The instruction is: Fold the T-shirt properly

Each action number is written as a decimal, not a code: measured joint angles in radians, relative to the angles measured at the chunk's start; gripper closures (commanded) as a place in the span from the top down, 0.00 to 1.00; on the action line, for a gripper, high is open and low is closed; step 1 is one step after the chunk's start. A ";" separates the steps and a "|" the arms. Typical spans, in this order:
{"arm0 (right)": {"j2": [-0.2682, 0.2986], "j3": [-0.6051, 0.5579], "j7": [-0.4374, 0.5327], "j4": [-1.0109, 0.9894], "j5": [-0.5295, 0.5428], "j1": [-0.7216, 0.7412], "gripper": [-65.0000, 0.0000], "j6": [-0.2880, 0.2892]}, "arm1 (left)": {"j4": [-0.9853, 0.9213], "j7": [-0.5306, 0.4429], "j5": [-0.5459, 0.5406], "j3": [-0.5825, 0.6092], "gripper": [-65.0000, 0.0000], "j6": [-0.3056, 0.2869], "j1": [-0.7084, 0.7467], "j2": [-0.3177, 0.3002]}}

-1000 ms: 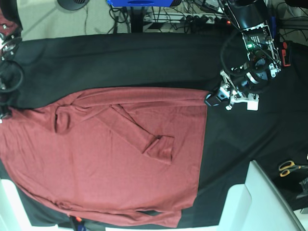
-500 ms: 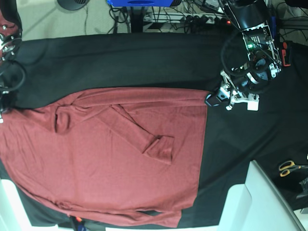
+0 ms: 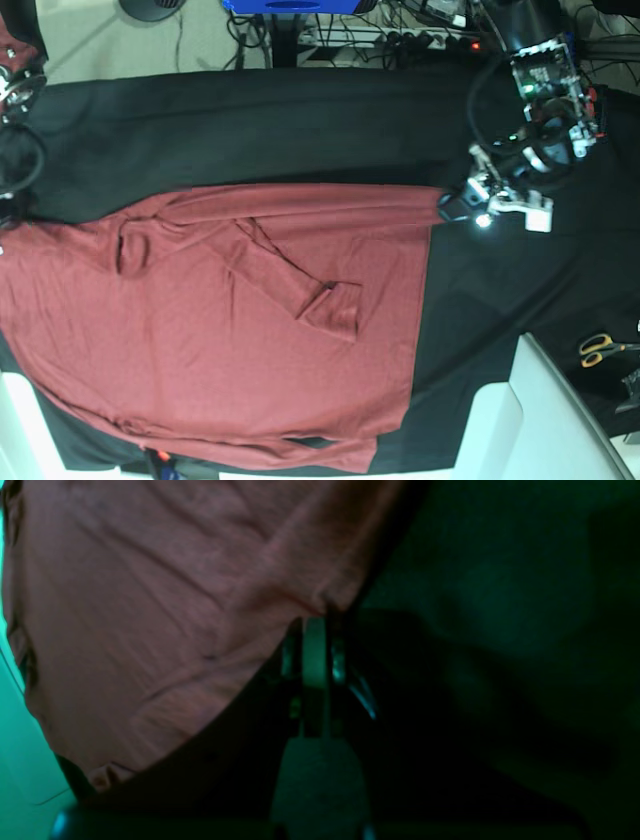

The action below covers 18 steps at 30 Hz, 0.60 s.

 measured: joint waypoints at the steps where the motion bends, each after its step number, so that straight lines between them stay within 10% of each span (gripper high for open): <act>1: 0.006 0.001 -0.024 0.021 0.000 -0.002 0.00 0.000 | 0.026 0.009 0.000 -0.003 0.00 -0.001 0.005 -0.002; 18: 0.001 0.001 -0.238 0.266 0.006 -0.120 0.00 -0.002 | 0.051 0.116 0.000 0.011 0.00 -0.002 0.014 0.000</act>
